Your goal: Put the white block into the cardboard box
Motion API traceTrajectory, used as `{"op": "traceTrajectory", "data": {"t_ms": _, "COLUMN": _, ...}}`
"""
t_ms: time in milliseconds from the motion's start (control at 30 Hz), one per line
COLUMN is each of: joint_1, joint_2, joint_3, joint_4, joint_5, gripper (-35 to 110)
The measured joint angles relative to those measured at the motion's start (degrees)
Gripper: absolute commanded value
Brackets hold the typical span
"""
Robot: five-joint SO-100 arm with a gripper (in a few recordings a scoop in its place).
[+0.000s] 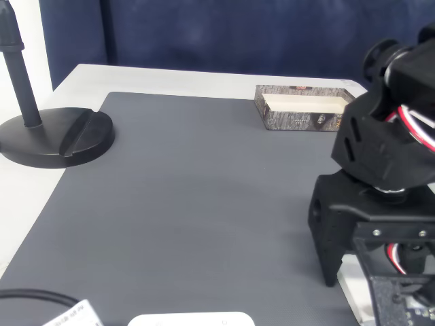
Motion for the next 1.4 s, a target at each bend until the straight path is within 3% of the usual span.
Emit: {"op": "traceTrajectory", "data": {"t_ms": 1400, "joint_1": -0.62, "joint_2": 0.18, "joint_3": 1.67, "joint_4": 0.00, "joint_5": -3.08, "gripper": 12}}
